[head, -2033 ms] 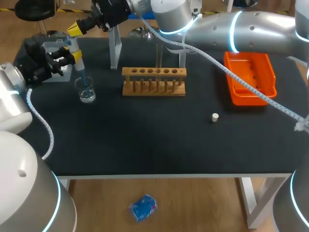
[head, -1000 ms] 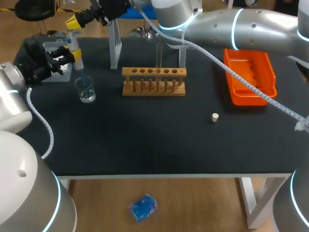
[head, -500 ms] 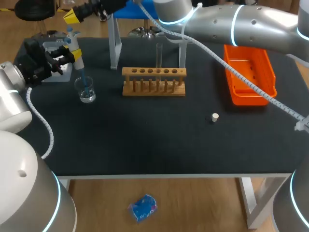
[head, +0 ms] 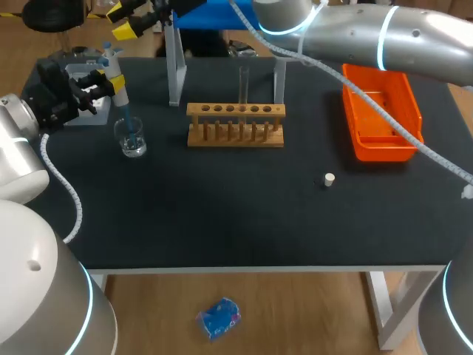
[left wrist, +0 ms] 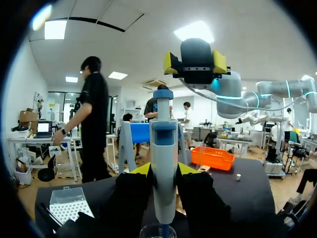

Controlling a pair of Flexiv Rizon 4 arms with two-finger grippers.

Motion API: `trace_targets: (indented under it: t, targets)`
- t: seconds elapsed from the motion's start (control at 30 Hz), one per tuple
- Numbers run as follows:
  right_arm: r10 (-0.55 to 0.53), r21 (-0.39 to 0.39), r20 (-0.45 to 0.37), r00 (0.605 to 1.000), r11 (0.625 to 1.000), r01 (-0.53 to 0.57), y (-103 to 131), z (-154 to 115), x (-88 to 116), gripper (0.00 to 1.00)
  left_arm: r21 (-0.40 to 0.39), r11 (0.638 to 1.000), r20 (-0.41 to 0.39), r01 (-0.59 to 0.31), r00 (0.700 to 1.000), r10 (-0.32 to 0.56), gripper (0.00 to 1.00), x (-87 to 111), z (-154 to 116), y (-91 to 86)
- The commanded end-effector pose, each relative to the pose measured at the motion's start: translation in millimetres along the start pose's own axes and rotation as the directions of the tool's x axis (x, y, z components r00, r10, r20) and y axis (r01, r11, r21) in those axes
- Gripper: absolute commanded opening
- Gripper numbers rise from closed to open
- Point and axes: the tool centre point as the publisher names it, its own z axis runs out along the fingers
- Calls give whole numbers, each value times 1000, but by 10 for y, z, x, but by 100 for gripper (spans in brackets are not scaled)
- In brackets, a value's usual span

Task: Invert the test tube, pick up the pipette, mount the tip to pipette, aspirate from beaker and dispense into the tube, eject the tip, return the pipette, and cap with the stopper.

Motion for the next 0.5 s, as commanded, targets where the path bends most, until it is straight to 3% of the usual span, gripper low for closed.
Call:
trace_targets:
  t: [0.03,0.27,0.5]
  targets:
    - [12,13,75,997,1000,-13,-31,-220,346,100,1,1000,0,0,1000,0,0,-1,-1,-1]
    - [26,51,124,992,998,-33,-122,-455,568,100,1,1000,0,0,1000,0,0,-1,-1,-1]
    - [26,51,124,992,998,-33,-122,-455,568,100,1,1000,0,0,1000,0,0,-1,-1,-1]
